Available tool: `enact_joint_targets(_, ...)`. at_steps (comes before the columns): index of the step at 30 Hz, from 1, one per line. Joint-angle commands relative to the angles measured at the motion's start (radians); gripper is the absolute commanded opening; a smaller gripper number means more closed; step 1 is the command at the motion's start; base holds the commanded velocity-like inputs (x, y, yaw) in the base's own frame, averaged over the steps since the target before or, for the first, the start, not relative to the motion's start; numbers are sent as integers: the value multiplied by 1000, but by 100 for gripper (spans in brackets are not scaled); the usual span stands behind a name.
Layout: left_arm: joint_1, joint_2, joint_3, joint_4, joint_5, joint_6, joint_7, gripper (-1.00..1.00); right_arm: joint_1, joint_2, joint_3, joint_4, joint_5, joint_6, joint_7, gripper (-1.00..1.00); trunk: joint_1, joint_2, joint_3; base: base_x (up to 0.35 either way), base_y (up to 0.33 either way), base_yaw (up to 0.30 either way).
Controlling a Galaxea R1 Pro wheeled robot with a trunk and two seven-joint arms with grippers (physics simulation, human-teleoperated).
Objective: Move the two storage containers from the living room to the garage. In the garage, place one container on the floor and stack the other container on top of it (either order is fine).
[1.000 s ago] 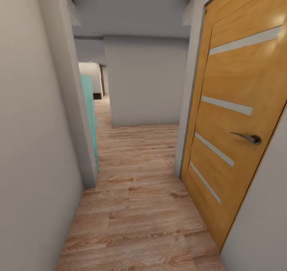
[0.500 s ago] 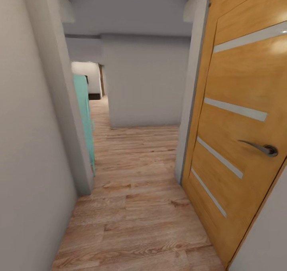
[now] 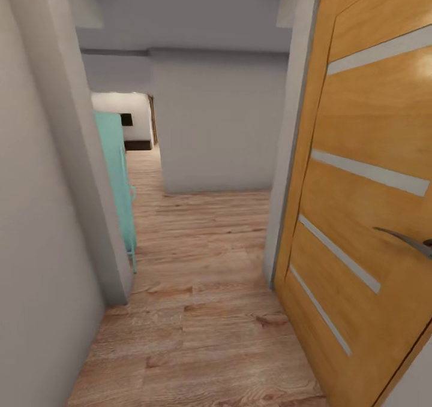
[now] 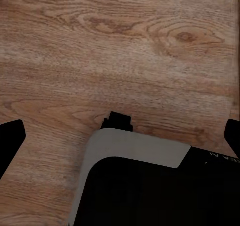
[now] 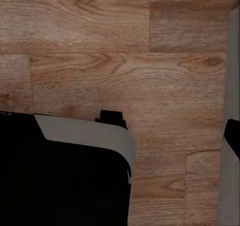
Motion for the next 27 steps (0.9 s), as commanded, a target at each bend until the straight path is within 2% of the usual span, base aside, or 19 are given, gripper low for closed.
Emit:
enact_joint_targets(1,-1,0,5,1,1,-3,1,100,-1,0,9,3,-9,-6,0,100,1,-1,-1,320,-121,161)
enact_joint_targets(12,-1,1,5,1,1,-3,1,100,-1,-1,10,3,-8,-6,0,100,1,-1,-1,320,-36,231)
enact_joint_targets(27,-1,0,5,1,1,-2,1,100,-1,-3,14,3,-6,-6,0,100,1,-1,-1,322,0,20)
